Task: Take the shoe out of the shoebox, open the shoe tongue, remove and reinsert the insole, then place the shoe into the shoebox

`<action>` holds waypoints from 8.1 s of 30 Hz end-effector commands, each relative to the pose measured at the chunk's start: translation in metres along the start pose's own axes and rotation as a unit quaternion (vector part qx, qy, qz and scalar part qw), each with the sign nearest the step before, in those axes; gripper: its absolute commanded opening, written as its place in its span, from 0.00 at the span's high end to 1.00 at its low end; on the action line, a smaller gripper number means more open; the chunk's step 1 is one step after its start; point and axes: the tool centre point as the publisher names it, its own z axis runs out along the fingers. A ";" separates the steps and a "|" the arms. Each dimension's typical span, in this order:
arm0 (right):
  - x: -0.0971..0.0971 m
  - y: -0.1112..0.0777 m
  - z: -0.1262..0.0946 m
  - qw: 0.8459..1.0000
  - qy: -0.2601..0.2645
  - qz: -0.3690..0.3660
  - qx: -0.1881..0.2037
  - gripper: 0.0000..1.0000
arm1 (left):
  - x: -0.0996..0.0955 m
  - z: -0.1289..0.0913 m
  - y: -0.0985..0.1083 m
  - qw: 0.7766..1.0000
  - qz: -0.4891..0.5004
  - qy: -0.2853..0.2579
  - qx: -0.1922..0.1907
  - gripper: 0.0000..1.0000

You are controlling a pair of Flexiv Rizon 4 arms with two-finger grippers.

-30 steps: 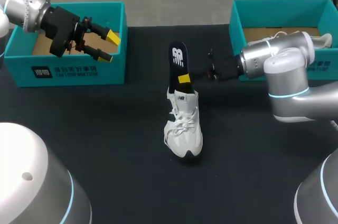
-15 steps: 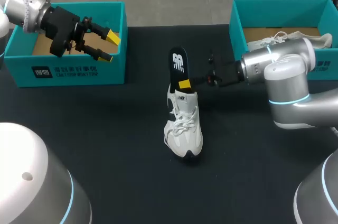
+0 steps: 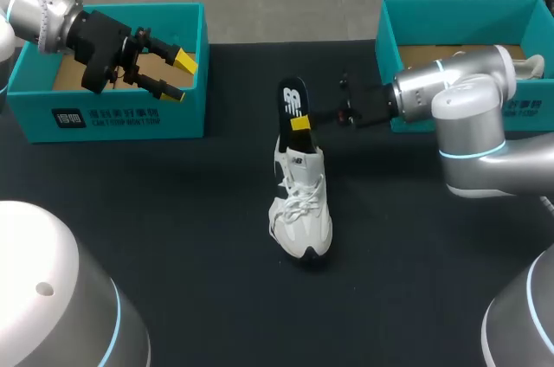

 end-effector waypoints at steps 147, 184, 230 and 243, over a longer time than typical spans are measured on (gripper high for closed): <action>0.007 -0.001 0.006 0.998 0.005 0.008 0.059 1.00 | 0.000 0.000 0.001 1.000 0.001 0.001 0.002 0.00; 0.009 0.001 0.014 0.997 0.004 -0.003 0.075 0.71 | 0.000 0.000 0.001 1.000 0.001 0.001 0.002 0.00; 0.030 0.041 -0.013 0.976 -0.191 0.033 0.102 1.00 | 0.000 0.000 0.001 1.000 0.001 0.001 0.002 0.00; 0.030 0.041 -0.013 0.976 -0.191 0.033 0.102 1.00 | 0.000 0.000 0.001 1.000 0.001 0.001 0.002 0.00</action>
